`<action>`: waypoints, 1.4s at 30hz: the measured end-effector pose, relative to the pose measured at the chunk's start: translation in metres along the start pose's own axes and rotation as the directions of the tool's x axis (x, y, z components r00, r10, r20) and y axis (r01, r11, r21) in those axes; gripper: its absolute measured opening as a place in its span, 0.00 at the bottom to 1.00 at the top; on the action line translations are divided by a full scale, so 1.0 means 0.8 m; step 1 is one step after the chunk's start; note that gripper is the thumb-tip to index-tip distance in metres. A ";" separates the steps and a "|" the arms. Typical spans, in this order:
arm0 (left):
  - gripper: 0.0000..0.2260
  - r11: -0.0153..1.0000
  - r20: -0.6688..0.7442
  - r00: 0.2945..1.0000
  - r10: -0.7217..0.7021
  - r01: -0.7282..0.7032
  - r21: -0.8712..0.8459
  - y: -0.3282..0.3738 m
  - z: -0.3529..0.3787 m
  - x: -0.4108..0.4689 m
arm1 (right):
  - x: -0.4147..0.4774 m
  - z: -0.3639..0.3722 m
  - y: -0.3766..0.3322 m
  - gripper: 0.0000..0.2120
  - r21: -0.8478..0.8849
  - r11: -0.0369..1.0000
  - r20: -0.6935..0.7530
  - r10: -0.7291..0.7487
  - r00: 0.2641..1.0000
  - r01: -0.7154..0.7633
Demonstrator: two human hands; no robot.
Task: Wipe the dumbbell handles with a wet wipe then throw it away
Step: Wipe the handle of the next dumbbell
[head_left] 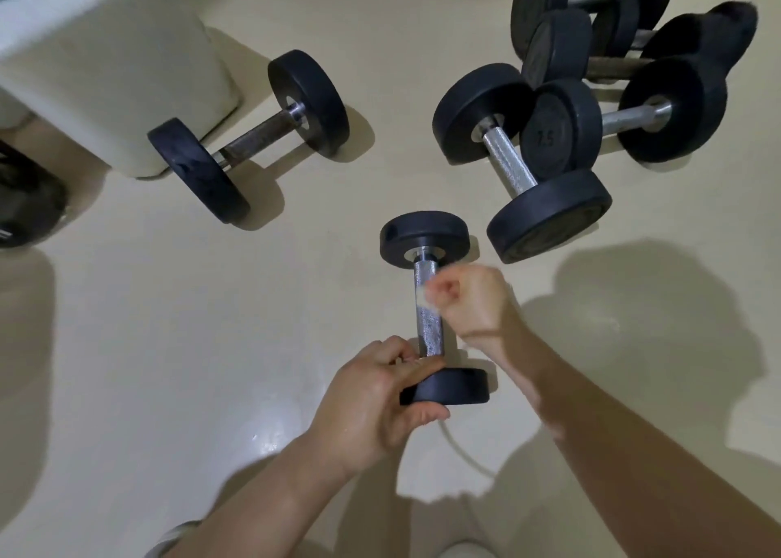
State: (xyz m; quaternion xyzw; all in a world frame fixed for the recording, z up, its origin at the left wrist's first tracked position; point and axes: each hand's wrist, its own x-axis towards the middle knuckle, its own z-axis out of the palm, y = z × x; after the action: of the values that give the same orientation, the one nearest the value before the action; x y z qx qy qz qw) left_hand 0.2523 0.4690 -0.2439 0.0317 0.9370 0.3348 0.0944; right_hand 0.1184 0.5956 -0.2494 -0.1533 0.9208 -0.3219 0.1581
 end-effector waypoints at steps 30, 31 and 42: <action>0.19 0.977 0.072 0.997 0.041 -0.055 0.206 -0.035 -0.056 -0.025 | -0.015 0.042 -0.007 0.06 0.151 0.974 0.047 -0.181 0.982 0.172; 0.19 0.981 0.074 0.996 0.041 -0.054 0.184 -0.029 -0.052 -0.025 | -0.017 0.041 -0.008 0.06 0.164 0.972 0.067 -0.182 0.981 0.169; 0.19 0.988 0.038 0.988 -0.151 0.152 -0.017 -0.060 -0.072 -0.040 | 0.014 0.063 -0.043 0.05 0.234 0.960 -0.020 -0.153 0.988 0.153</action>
State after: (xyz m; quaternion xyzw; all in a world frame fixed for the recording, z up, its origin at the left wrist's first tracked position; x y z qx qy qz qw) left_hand 0.2727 0.3922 -0.2255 -0.0345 0.9315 0.3352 0.1369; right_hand 0.1341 0.5378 -0.2670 -0.2038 0.8619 -0.4399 0.1487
